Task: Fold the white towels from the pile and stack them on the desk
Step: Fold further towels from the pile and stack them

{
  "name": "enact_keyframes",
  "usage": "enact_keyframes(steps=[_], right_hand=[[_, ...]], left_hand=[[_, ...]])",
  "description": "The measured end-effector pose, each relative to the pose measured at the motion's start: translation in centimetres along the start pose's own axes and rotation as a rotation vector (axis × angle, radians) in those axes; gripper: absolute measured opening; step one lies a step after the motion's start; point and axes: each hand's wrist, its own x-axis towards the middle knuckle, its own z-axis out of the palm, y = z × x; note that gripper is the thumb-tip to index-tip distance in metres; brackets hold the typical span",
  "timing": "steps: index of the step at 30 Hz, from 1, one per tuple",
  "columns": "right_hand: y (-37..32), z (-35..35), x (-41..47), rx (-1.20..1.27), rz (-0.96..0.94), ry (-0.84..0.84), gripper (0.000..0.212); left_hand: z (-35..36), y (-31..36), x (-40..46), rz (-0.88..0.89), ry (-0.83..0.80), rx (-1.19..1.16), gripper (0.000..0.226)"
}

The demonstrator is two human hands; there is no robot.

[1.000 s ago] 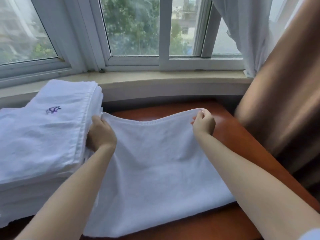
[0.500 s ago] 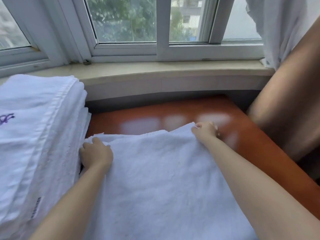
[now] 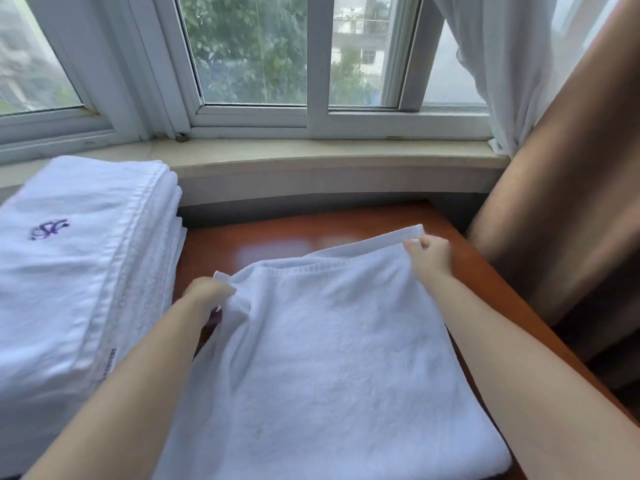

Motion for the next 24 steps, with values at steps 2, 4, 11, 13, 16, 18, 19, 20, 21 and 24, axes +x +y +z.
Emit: enact_keyframes(steps=[2, 4, 11, 13, 16, 18, 19, 20, 21, 24], right_hand=[[0.1, -1.4, 0.0, -0.208, 0.028, 0.056, 0.037], [0.2, -2.4, -0.1, -0.502, 0.115, -0.018, 0.022], [2.1, -1.2, 0.7, -0.316, -0.017, 0.176, 0.022], [2.4, -0.4, 1.1, -0.249, -0.029, 0.311, 0.023], [3.7, 0.8, 1.7, -0.341, 0.030, 0.211, 0.027], [4.7, 1.1, 1.5, -0.513, 0.119, 0.052, 0.033], [4.8, 1.1, 1.4, -0.567, 0.158, 0.010, 0.038], [4.7, 1.1, 1.5, -0.576, 0.188, -0.013, 0.042], [4.4, 0.9, 1.6, -0.552, 0.217, -0.036, 0.043], [3.1, 0.2, 2.5, -0.425, 0.243, -0.209, 0.024]], left_hand=[[0.3, -0.3, -1.3, -0.065, -0.091, -0.049, 0.017], [0.7, -0.4, -2.0, -0.069, -0.076, 0.089, 0.013], [1.9, -0.7, -0.4, 0.353, 0.562, 0.066, 0.029], [2.6, -0.4, 0.5, 0.407, 0.677, -0.058, 0.032], [3.5, -0.4, 2.1, 0.402, 0.642, -0.050, 0.032], [3.6, -0.5, 3.1, 0.219, 0.530, 0.179, 0.035], [3.5, -0.3, 3.5, 0.111, 0.480, 0.251, 0.039], [3.3, -0.1, 3.8, 0.018, 0.442, 0.242, 0.044], [3.0, 0.3, 4.1, -0.054, 0.392, 0.191, 0.048], [2.0, 1.5, 4.9, -0.066, 0.201, 0.006, 0.043]])
